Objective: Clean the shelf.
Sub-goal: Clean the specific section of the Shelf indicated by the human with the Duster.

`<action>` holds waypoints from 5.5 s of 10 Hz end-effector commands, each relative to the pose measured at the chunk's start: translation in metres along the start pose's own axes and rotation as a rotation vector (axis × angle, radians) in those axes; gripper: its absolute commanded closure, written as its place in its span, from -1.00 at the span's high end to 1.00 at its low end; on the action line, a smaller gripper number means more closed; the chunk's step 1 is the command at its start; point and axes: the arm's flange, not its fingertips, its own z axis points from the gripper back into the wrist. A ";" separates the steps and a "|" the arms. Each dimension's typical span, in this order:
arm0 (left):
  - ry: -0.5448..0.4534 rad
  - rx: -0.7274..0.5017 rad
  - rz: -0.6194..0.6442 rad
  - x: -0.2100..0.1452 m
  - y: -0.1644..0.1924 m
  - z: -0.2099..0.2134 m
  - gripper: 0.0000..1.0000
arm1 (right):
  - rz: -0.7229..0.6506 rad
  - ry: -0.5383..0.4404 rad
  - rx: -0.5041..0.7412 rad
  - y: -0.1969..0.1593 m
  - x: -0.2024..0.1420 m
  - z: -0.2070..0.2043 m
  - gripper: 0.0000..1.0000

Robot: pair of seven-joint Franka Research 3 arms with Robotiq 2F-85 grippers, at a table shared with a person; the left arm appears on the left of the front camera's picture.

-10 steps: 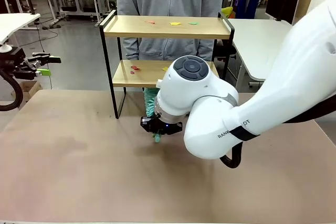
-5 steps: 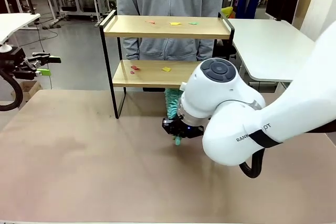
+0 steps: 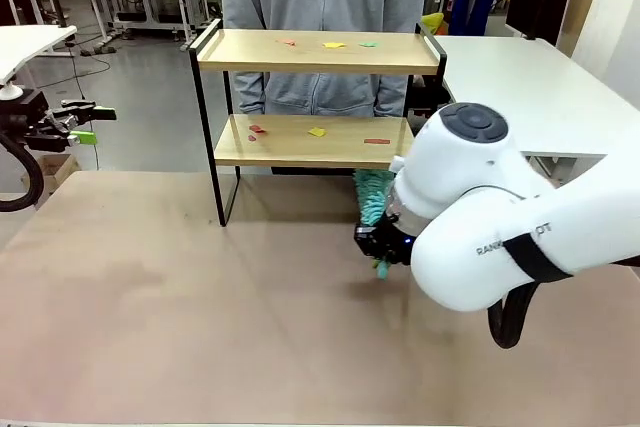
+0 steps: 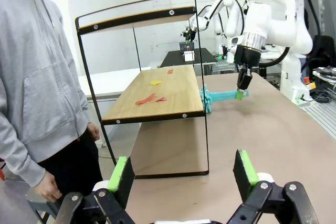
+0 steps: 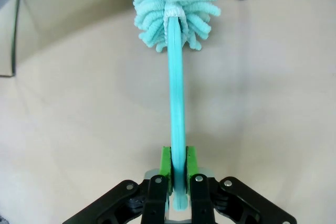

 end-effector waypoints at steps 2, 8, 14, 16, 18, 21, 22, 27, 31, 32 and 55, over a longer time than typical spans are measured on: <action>-0.002 -0.001 -0.006 0.002 0.000 0.000 1.00 | -0.037 0.011 -0.089 -0.041 0.010 0.045 -0.73; -0.002 -0.001 -0.006 0.002 0.000 0.000 1.00 | -0.021 -0.006 -0.100 -0.028 0.014 0.044 -0.73; -0.002 -0.001 -0.006 0.002 0.000 0.000 1.00 | 0.128 -0.132 -0.008 -0.029 -0.005 0.087 -0.73; -0.002 -0.001 -0.006 0.002 0.000 0.000 1.00 | 0.144 -0.126 0.005 -0.034 -0.005 0.095 -0.73; -0.002 -0.001 -0.006 0.002 0.000 0.000 1.00 | 0.215 -0.085 0.045 -0.038 -0.006 0.101 -0.73; -0.002 -0.001 -0.006 0.002 0.000 0.000 1.00 | 0.401 -0.024 0.147 -0.055 -0.010 0.112 -0.73; -0.002 -0.001 -0.006 0.002 0.000 0.000 1.00 | 0.471 0.003 0.187 -0.063 -0.011 0.114 -0.73; -0.002 -0.001 -0.006 0.002 0.000 0.000 1.00 | 0.803 0.112 0.392 -0.125 -0.022 0.139 -0.73; -0.002 -0.001 -0.006 0.002 0.000 0.000 1.00 | 0.968 0.242 0.446 -0.194 -0.054 0.179 -0.73; -0.002 -0.001 -0.006 0.002 0.000 0.000 1.00 | 0.993 0.276 0.459 -0.212 -0.063 0.185 -0.73; -0.002 -0.001 -0.006 0.002 0.000 0.000 1.00 | 1.033 0.423 0.464 -0.291 -0.037 0.280 -0.73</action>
